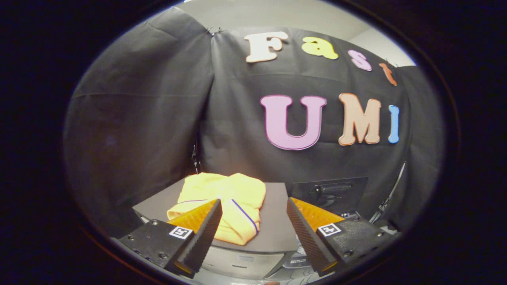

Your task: Put the clothes into the washing machine and then close the washing machine lid.

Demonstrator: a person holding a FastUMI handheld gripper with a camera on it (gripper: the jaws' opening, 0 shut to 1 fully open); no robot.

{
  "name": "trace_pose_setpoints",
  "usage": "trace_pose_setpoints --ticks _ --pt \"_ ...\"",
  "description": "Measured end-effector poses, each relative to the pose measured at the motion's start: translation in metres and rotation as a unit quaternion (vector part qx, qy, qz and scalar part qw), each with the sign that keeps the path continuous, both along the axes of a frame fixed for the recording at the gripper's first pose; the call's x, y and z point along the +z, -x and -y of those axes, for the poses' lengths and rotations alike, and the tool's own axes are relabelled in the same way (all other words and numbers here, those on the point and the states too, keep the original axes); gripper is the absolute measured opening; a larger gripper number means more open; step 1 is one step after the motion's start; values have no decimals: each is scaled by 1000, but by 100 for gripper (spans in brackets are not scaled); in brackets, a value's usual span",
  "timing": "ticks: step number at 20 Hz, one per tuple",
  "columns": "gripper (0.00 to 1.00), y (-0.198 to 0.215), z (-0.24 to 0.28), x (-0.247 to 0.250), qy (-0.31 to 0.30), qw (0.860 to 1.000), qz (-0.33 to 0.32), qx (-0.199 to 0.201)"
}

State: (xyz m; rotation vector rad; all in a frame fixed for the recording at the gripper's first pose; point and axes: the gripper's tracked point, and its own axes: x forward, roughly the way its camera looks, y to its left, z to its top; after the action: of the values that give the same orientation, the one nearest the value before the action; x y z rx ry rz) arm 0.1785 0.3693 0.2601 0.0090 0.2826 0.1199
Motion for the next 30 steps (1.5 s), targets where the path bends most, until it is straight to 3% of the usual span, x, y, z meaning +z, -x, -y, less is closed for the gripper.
trace_pose_setpoints --ticks 4,8,13,23,24,27,28,30 --pt "99 -52 -33 -14 -15 999 -37 9" --pt "99 -90 -62 -60 -2 994 -111 16" --pt "99 -88 -78 -117 31 979 -202 24" --pt "95 -89 -76 -118 19 976 -213 37" --pt "92 -90 -75 -117 20 976 -212 37" --pt "53 -91 -79 -121 35 978 -201 49" --pt "50 -90 -80 -121 43 979 -191 59" --pt "29 -88 -81 -117 63 981 -170 71"
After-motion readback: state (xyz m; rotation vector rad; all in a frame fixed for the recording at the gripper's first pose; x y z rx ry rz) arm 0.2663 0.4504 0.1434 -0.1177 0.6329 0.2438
